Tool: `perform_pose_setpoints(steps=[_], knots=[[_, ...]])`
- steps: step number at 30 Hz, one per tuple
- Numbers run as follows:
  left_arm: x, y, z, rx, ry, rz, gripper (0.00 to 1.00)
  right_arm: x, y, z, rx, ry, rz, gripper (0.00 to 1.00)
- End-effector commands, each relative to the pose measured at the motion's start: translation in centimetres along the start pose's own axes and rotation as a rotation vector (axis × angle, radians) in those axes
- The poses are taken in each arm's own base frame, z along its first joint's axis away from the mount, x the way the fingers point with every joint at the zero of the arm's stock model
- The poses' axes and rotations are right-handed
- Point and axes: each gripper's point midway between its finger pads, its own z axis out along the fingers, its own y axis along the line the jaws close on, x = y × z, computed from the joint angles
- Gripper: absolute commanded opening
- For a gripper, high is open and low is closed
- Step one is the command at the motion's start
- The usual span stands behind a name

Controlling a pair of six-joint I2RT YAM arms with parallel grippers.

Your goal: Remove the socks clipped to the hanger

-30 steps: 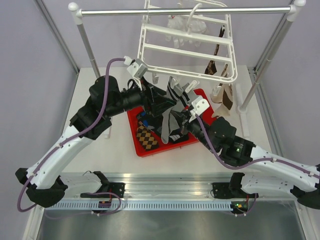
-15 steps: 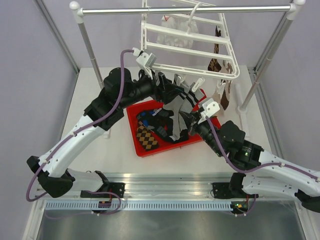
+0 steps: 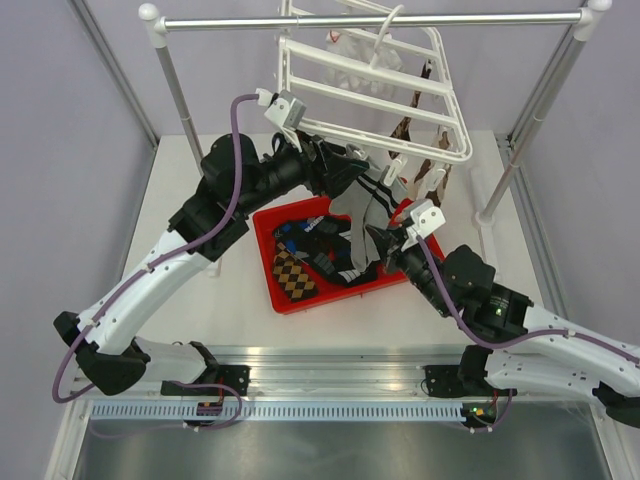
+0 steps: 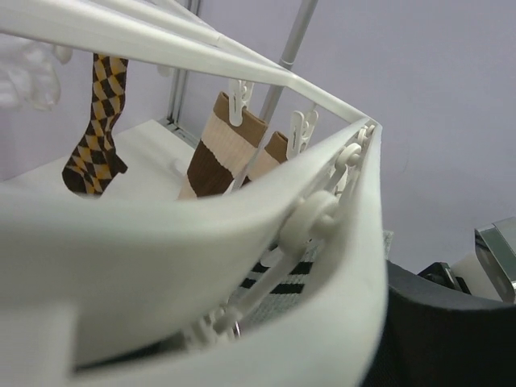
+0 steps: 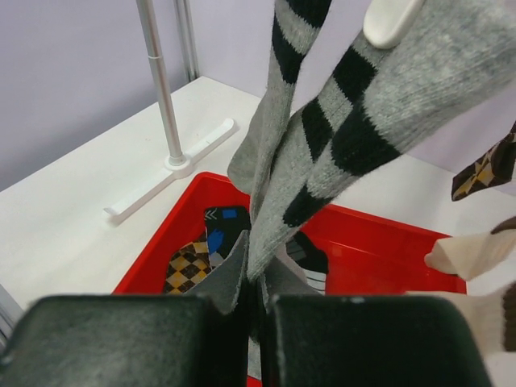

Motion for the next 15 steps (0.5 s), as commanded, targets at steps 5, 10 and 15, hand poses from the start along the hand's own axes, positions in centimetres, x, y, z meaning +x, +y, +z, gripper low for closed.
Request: perform_pose_setpoints(steps=[5,10,15], knots=[[-2.0,-0.6,-0.6,0.021,-0.072,0.06,0.68,-0.5,-1.0,-0.9,0.031,0.02,-0.008,0.01],[-1.5,-3.6,-2.7,0.166,-0.02,0.086,0.69,-0.1,-1.5,-0.6,0.07,0.041,-0.043,0.01],[0.0,-3.6,-4.2,0.173,0.02,0.085,0.75,-1.3,-0.8,-0.4,0.031,0.014,-0.037,0.01]])
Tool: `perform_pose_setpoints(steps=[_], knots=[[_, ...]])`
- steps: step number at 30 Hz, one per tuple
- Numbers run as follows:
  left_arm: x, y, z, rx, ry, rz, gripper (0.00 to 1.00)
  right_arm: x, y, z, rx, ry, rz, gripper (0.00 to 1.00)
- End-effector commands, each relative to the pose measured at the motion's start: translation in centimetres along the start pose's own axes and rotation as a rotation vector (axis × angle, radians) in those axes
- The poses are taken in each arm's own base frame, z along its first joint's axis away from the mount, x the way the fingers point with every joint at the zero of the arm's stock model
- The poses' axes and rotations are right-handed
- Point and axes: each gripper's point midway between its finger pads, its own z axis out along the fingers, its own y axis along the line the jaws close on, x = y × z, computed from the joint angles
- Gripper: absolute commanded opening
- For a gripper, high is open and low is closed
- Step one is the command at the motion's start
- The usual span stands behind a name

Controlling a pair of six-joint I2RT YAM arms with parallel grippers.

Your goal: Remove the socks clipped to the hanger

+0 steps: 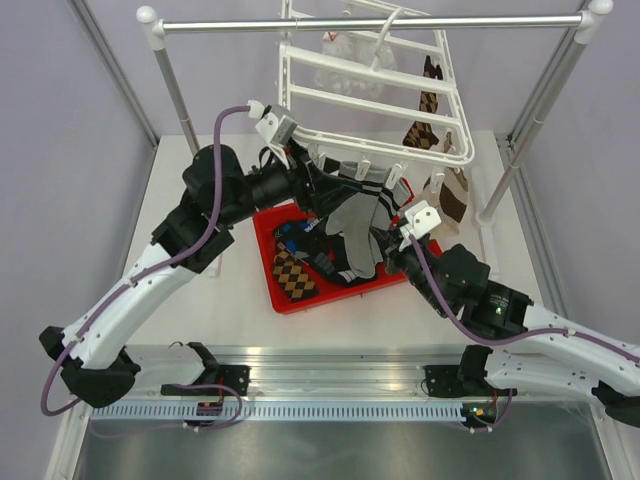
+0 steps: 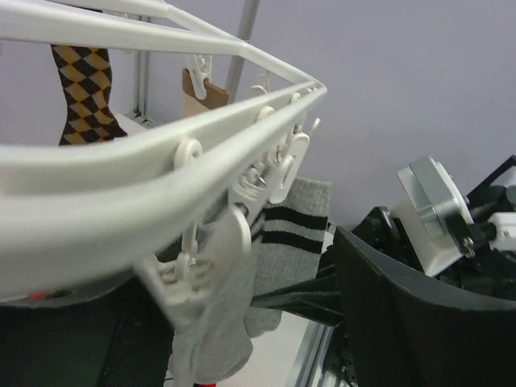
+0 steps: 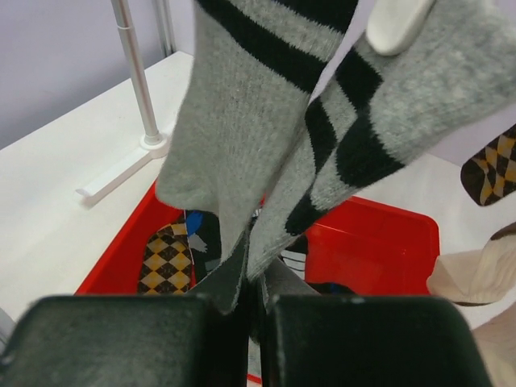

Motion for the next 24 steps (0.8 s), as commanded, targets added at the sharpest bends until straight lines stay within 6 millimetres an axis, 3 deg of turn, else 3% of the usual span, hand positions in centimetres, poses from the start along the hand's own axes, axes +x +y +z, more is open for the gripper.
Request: perform_pose_setpoints(steps=[1,7,8,11,14,19,24], knots=[[0.0,-1.4,-1.7,0.063,0.0,0.058,0.77,-2.8,0.1,-0.3,-0.017,-0.049,0.01,0.01],[3.1,-0.5,-1.5,0.062,0.063,0.073,0.81,-4.7,0.2,-0.7,-0.042,-0.062,0.021,0.01],[3.9,0.0,-1.6,0.044,0.076,0.073,0.88,-4.8,0.2,-0.6,-0.04,-0.058,0.02,0.01],[4.8,2.2,-2.2,-0.077,0.086,0.084,0.88,-4.7,0.3,-0.4,-0.038,-0.039,0.006,0.01],[5.2,2.4,-2.9,-0.092,0.089,0.086,0.87,-5.0,0.6,-0.4,-0.055,-0.032,0.0,0.01],[6.0,-0.7,-3.8,0.079,0.089,0.086,0.86,-6.4,0.4,-0.9,-0.061,-0.042,0.006,0.01],[8.2,-2.5,-3.5,0.227,0.127,0.08,0.87,-8.6,0.9,-1.3,-0.096,-0.071,0.055,0.01]])
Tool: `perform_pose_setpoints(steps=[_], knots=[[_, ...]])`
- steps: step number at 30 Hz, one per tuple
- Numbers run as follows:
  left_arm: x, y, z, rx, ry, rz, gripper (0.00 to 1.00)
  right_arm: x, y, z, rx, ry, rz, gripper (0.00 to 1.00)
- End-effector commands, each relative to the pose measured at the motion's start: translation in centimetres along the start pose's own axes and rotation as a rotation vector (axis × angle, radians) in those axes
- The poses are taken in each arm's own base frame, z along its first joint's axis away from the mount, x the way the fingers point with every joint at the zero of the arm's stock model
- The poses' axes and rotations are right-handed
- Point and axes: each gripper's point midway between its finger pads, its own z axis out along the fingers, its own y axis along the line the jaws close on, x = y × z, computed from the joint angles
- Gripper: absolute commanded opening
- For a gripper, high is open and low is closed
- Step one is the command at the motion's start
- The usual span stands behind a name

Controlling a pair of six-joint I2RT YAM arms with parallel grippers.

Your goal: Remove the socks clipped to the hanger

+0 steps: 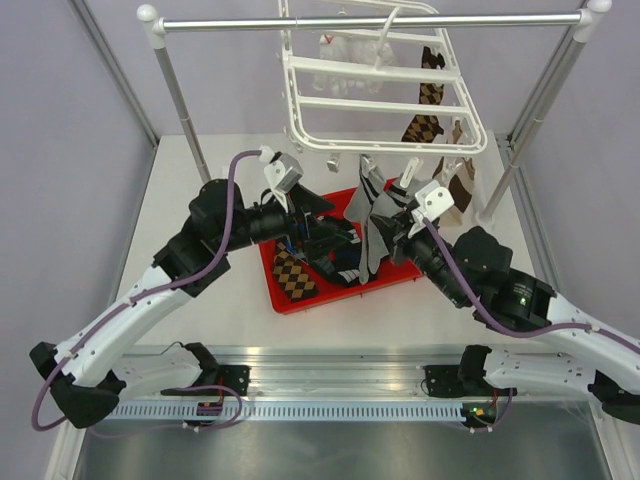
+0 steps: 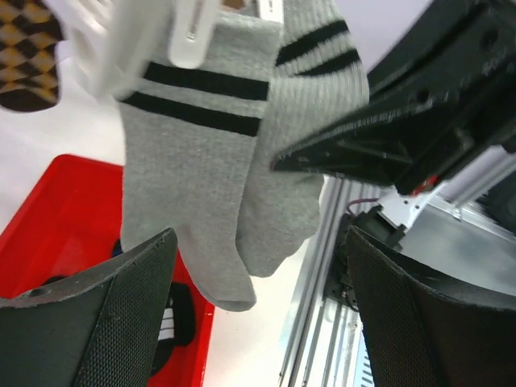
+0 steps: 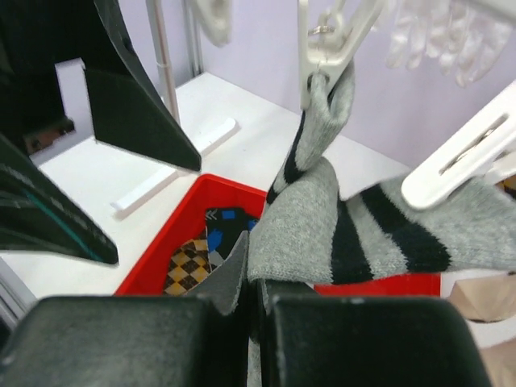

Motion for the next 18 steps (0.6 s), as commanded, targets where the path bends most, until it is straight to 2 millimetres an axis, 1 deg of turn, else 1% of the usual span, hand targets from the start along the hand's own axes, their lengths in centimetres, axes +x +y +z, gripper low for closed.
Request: perform_pose_setpoints(steps=[1,2,3,4,5,7,8,9,11,13,14,15,16,18], knots=[[0.5,-2.3,0.3,0.158,-0.018,0.057,0.88,-3.6,0.5,-0.5,-0.04,-0.063,0.056,0.01],[0.9,-2.2,0.6,0.166,-0.029,0.053,0.89,-3.7,0.9,-0.1,-0.049,-0.055,0.054,0.01],[1.3,-2.2,0.8,0.175,-0.021,0.045,0.89,-4.6,1.2,-0.2,-0.065,-0.064,0.089,0.01],[1.5,-2.2,0.9,0.182,-0.016,0.043,0.89,-4.9,1.4,0.0,-0.067,-0.062,0.099,0.01],[1.3,-2.1,1.1,0.177,-0.033,0.042,0.89,-4.6,1.8,0.6,-0.068,-0.044,0.1,0.01],[1.3,-2.0,1.2,0.17,-0.044,0.039,0.9,-5.0,2.1,0.8,-0.074,-0.039,0.125,0.01],[1.4,-2.0,1.3,0.166,-0.051,0.038,0.9,-4.7,2.4,1.2,-0.077,-0.026,0.128,0.01],[1.2,-1.5,1.4,0.136,-0.063,0.035,0.9,-4.9,2.5,1.3,-0.077,-0.026,0.139,0.01],[1.3,-1.6,1.4,0.137,-0.068,0.033,0.9,-4.7,2.8,1.8,-0.071,-0.012,0.159,0.01],[0.7,-2.0,1.2,0.152,-0.099,0.035,0.9,-4.8,2.9,2.1,-0.062,-0.008,0.18,0.01],[1.0,-1.7,1.3,0.141,-0.103,0.029,0.9,-4.5,3.1,2.6,-0.061,0.006,0.178,0.01],[0.8,-1.6,1.3,0.133,-0.114,0.029,0.9,-4.7,3.3,2.7,-0.062,0.005,0.185,0.01],[0.8,-1.6,1.4,0.131,-0.116,0.024,0.9,-4.4,3.4,3.1,-0.057,0.013,0.186,0.01],[0.9,-0.9,1.4,0.092,-0.125,0.017,0.88,-4.4,3.2,3.3,-0.037,0.015,0.195,0.01]])
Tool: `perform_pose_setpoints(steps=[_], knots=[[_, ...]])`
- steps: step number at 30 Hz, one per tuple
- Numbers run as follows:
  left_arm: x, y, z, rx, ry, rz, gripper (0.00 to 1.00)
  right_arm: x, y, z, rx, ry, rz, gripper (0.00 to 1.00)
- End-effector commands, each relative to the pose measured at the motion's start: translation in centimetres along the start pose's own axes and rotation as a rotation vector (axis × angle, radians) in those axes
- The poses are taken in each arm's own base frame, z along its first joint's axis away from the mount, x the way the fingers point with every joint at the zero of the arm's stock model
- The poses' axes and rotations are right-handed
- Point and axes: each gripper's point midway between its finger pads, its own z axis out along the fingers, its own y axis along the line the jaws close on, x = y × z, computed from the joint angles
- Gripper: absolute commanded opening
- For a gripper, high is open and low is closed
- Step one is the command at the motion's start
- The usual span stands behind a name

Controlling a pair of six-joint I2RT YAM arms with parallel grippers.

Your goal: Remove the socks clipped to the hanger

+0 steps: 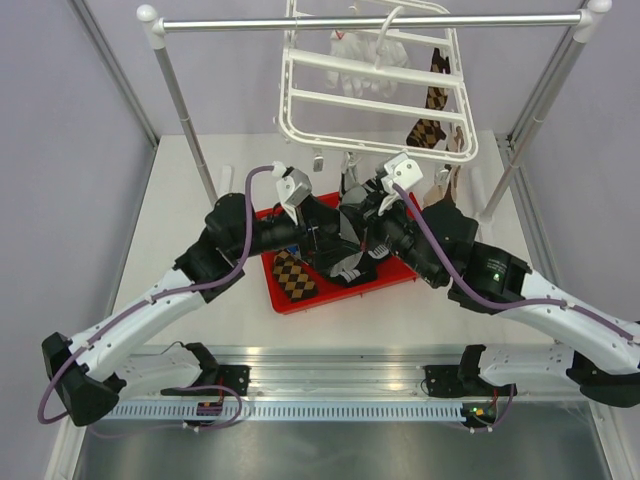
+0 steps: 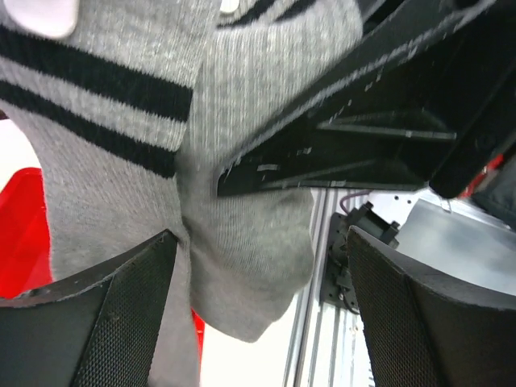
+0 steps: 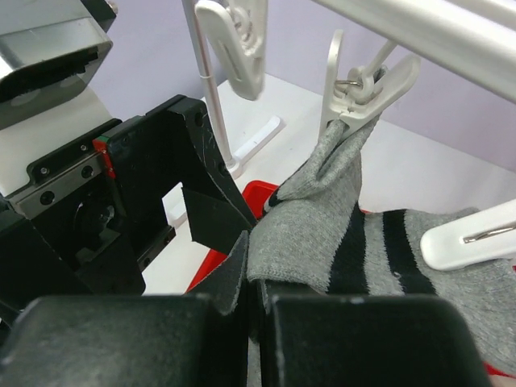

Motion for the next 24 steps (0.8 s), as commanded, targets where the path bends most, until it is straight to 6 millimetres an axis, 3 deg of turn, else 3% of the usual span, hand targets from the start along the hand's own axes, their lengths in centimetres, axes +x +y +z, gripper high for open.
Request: perform_pose_setpoints(steps=[1,9,19,22,24], knots=[[-2.6,-0.1,-0.4,-0.037,-0.108,0.014,0.87,-1.7,0.0,0.0,0.019,-0.032,0.056,0.01],[-2.5,1.5,-2.1,-0.164,-0.151,0.015,0.76,-2.4,0.4,0.2,0.009,-0.037,0.066,0.01],[-1.8,0.4,-0.7,-0.075,-0.133,-0.028,0.72,-2.7,1.2,1.1,-0.003,-0.031,0.079,0.01],[-1.8,0.3,-0.7,-0.073,-0.134,-0.033,0.67,-2.8,1.5,1.4,-0.01,-0.03,0.081,0.01],[-2.0,0.3,-0.7,-0.071,-0.139,-0.039,0.55,-2.6,1.4,1.7,-0.002,-0.025,0.076,0.01]])
